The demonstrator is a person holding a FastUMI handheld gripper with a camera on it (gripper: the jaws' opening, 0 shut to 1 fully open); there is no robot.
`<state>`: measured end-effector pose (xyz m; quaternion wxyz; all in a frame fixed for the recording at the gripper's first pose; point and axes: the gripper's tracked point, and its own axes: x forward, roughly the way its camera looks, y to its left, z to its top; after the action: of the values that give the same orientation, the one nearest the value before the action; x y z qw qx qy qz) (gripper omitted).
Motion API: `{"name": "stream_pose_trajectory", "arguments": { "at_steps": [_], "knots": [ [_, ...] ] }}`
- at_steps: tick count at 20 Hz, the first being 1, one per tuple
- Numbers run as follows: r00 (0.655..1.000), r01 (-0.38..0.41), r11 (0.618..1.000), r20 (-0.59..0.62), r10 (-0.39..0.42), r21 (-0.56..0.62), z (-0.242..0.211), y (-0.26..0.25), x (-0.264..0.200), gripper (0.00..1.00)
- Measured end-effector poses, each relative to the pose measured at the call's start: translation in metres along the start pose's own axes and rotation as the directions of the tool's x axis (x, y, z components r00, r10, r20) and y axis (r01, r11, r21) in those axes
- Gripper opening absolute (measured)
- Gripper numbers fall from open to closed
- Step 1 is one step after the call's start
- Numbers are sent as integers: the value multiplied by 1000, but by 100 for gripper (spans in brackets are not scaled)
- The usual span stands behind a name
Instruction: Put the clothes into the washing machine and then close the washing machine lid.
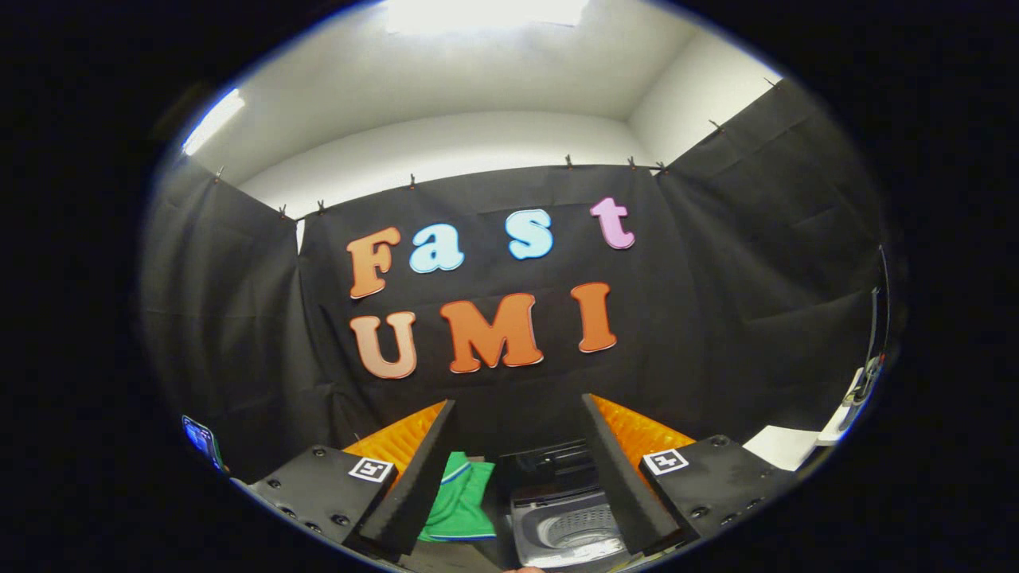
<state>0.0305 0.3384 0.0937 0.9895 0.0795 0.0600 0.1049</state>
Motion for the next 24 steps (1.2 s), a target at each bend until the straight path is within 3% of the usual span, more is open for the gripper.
{"name": "stream_pose_trajectory", "arguments": {
  "at_steps": [5, 9, 12, 17, 24],
  "knots": [
    [987, -117, 993, -107, 119, 21, -46, 114, 49, 98],
    [970, -138, 990, -203, 135, 2, -101, 167, 78, 98],
    [950, -97, 993, -305, 72, -67, -155, 178, 102, 98],
    [849, -73, 995, -528, 26, -68, -251, 188, 120, 99],
    [774, -17, 994, -631, -53, -104, -304, 171, 121, 99]
  ]
}}
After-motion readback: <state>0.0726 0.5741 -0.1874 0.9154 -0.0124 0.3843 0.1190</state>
